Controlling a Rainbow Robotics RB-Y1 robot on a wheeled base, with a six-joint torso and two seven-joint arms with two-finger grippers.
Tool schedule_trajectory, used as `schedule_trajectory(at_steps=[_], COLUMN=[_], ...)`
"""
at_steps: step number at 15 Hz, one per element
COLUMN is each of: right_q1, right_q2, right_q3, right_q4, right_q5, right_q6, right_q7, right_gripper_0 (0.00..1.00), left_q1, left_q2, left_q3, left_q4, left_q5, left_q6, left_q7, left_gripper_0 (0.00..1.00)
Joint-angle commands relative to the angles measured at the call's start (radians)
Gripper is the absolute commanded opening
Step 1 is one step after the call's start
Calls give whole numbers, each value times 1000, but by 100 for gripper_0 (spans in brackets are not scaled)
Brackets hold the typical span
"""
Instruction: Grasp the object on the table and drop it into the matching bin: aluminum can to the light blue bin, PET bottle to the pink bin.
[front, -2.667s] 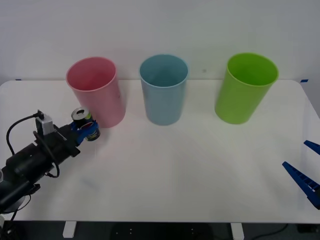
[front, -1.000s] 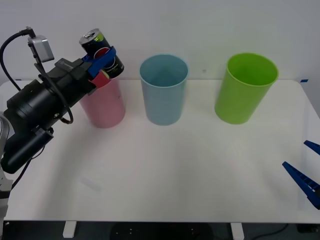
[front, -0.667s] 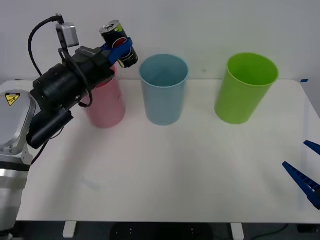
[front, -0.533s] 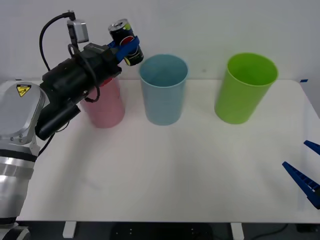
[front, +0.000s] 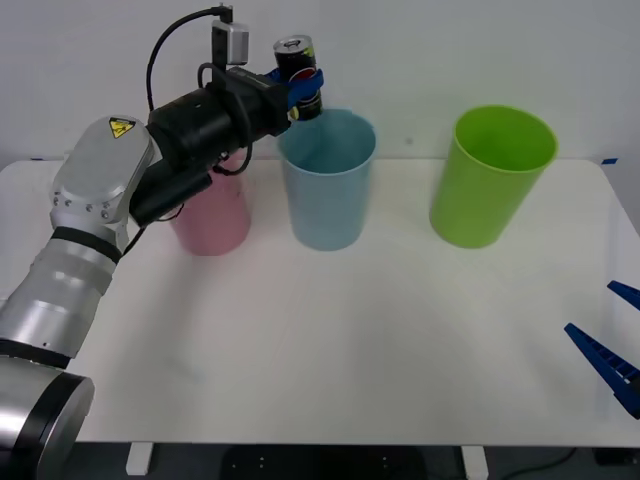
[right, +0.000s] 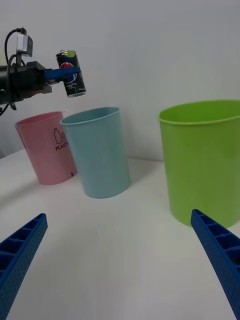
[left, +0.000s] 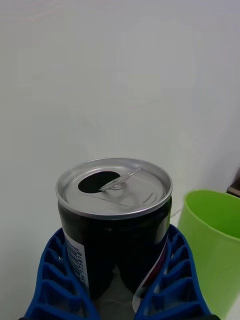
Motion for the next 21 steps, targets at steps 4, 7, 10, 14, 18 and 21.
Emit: schedule_trajectory(at_steps=[4,7,10,14,18,21], right_q1=[0,0,0,0,0,0], right_q2=[0,0,0,0,0,0], right_q3=[0,0,0,0,0,0], right_q4=[0,0,0,0,0,0], right_q5=[0,0,0,0,0,0], right_q6=[0,0,0,0,0,0], right_q7=[0,0,0,0,0,0], right_gripper_0=[100,100,100,100,100,100], left_q1=[-87,-85,-85,-84,-82,-82], left_q2=[-68,-74,-74,-74,-66,-52], left_q3=[-9,-9,-9,-9,-7,-7], left_q4=[114,114,114,114,114,114], left_q5=[-30,-31,-16,-2,12,30], left_q6=[22,22,21,22,22,18], left_q7=[-73,-78,-79,-79,-79,-76], left_gripper_0=[2,17,100,100,100,100])
